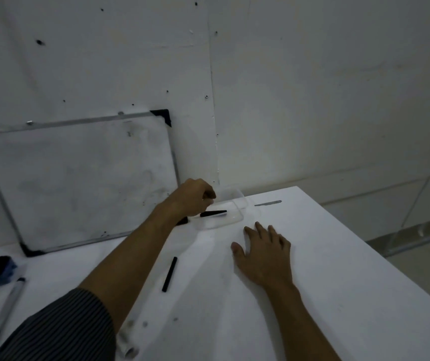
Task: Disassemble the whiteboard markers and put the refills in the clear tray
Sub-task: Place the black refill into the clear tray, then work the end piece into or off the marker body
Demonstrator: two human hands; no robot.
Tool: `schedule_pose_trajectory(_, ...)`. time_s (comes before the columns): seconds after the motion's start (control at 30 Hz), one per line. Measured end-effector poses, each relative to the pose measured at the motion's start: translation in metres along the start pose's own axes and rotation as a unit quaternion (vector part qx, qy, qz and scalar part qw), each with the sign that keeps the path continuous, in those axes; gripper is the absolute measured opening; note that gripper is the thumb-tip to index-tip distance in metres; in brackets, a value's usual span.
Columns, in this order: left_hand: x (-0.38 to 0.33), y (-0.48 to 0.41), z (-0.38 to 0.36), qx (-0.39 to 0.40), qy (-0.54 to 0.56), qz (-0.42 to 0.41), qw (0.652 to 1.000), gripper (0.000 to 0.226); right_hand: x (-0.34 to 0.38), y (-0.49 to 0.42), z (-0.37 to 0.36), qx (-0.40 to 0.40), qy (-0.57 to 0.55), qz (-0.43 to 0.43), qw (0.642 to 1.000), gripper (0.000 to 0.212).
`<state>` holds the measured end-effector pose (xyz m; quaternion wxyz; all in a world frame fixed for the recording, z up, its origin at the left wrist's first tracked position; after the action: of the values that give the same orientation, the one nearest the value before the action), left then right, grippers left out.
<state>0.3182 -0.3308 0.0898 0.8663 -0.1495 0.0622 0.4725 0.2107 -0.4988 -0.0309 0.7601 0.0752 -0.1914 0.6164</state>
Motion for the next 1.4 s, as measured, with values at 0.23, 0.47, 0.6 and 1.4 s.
schedule_pose_trajectory(0.23,-0.021,0.134,0.034,-0.012,0.043,-0.019,0.999,0.024,0.013,0.026,0.020,0.023,-0.056,0.042,0.997,0.046)
schedule_pose_trajectory(0.47,-0.005,0.258,0.017,-0.062,-0.009,-0.005,0.998,0.028,0.064,0.097,0.006,0.009,-0.229,-0.025,0.973,0.024)
schedule_pose_trajectory(0.6,0.015,0.300,-0.003,-0.140,-0.029,0.054,0.988,0.031,0.095,0.120,-0.003,-0.006,-0.229,-0.046,0.972,0.032)
schedule_pose_trajectory(1.4,0.019,0.289,0.027,-0.247,0.011,-0.034,0.968,0.024,0.113,0.136,0.000,-0.035,-0.545,-0.022,0.837,0.009)
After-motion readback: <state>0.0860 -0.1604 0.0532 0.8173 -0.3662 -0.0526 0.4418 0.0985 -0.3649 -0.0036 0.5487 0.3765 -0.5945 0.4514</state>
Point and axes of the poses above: each hand's wrist, its own y-axis away from the middle knuckle, its own z-axis out of the back of the hand, x = y × z, the point moved 6 cm from there along -y, towards the middle knuckle, and after that the axes turned 6 degrees about -z, right-handed, at the moved point
